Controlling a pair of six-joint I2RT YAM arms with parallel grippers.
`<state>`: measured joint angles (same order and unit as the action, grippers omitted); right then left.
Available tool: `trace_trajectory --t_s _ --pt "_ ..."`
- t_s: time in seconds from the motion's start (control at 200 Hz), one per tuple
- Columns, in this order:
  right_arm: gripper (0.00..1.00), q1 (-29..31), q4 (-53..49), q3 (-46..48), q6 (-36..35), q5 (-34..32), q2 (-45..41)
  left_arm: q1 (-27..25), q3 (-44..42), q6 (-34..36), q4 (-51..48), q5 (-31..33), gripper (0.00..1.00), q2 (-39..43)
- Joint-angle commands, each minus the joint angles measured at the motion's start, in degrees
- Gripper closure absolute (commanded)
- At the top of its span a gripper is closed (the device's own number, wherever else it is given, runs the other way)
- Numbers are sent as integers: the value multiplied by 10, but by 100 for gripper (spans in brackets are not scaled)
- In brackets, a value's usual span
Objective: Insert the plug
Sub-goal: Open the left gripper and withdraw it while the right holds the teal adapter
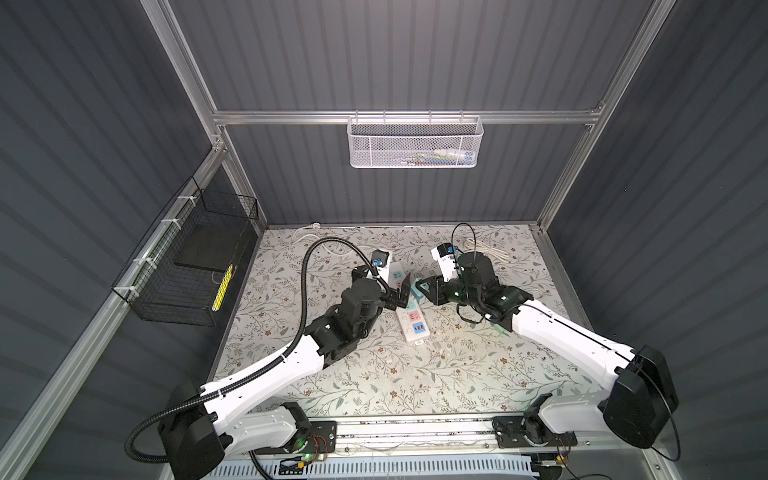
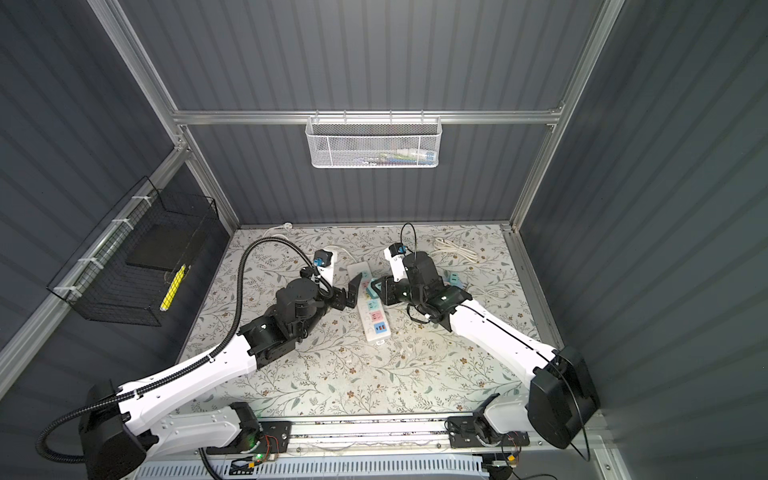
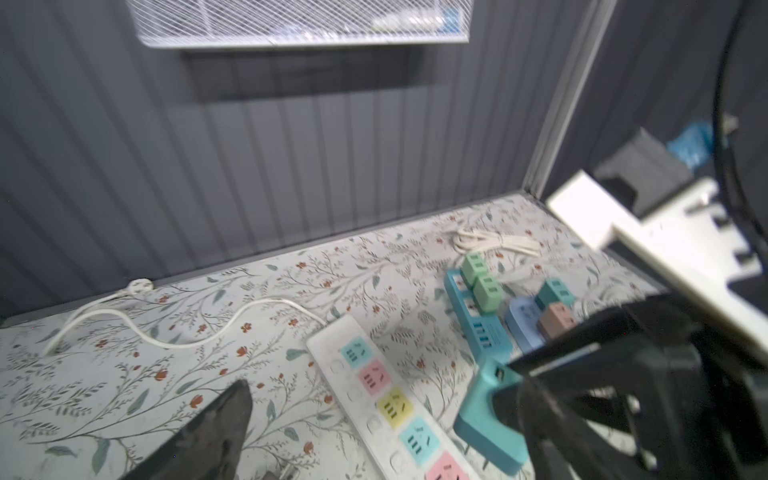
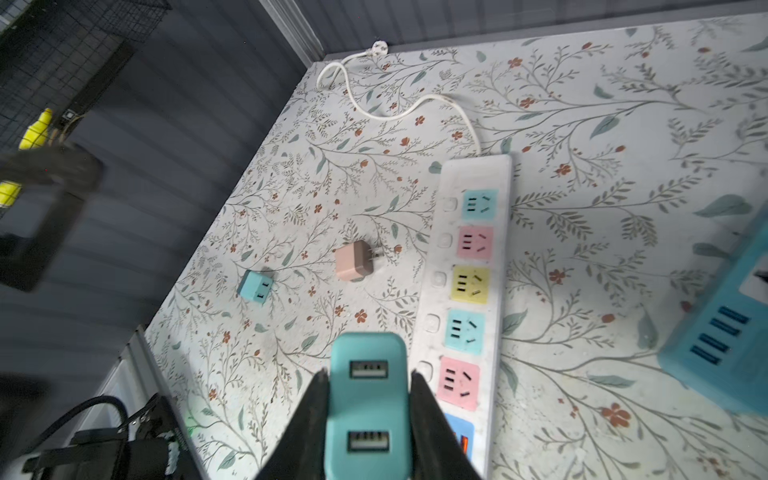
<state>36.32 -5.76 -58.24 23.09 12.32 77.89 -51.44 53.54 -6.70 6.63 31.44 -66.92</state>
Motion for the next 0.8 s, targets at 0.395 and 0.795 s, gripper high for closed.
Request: trace_trajectory --t_s 0.395,0.795 --pt "75 7 79 -17 -56 -128 74 164 148 -139 -142 -35 0 -155" --pt "75 11 164 -20 -88 -183 169 211 127 -176 -153 -80 0 -185"
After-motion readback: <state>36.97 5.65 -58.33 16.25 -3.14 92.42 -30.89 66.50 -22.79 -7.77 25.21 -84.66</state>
